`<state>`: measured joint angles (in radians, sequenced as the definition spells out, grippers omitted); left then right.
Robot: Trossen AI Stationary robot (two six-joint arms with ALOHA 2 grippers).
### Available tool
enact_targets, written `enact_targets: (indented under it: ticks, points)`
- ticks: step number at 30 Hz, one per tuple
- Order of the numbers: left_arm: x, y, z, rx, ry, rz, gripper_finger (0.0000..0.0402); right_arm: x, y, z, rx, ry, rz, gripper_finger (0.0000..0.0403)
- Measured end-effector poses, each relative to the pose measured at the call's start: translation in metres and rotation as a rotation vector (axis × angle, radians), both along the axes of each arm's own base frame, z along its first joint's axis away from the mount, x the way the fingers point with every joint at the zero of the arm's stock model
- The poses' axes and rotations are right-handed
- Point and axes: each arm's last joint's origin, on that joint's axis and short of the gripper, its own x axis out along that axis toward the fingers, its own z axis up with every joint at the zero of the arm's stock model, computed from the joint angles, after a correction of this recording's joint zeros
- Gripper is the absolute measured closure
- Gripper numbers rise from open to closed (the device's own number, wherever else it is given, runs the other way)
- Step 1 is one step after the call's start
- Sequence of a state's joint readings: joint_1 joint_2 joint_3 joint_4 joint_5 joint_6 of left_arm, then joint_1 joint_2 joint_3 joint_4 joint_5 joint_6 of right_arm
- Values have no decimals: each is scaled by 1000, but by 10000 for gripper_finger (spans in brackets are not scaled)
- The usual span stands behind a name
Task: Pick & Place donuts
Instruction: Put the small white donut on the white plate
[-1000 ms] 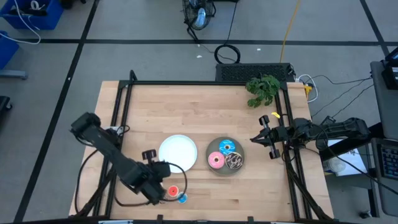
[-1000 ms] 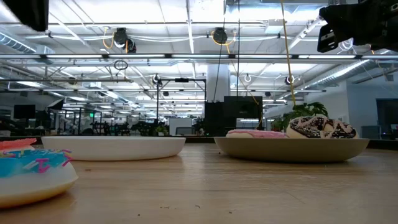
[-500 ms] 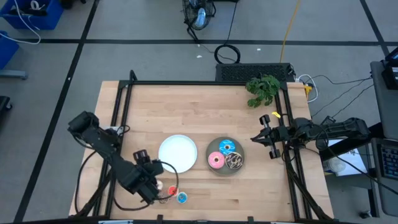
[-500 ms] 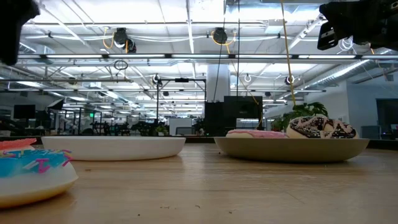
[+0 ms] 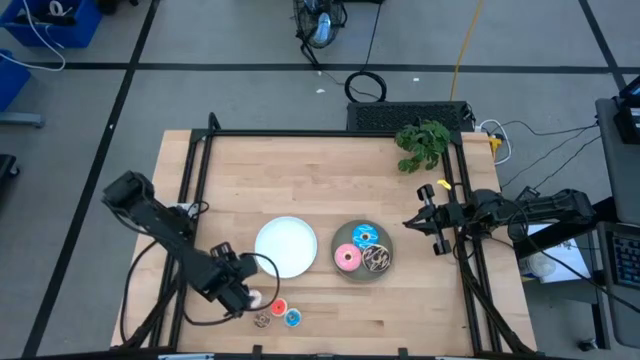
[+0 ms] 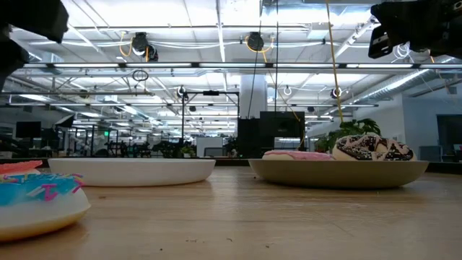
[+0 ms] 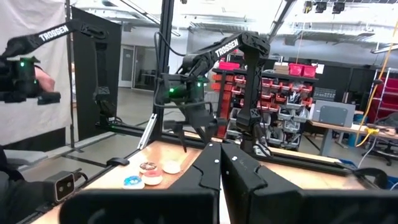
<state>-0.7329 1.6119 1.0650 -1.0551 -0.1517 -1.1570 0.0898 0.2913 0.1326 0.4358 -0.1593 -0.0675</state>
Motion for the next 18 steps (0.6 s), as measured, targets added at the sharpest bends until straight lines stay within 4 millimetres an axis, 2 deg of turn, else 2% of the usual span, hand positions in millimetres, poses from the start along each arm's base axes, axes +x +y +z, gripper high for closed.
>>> enact_targets:
  ticks: [4, 18]
  points:
    - [7, -6, -5, -41, -28, -39, 105, 0, 0, 0, 3, 3, 0, 403]
    - [17, -6, -10, -74, -48, -48, 105, 0, 0, -3, 0, 28, 0, 403]
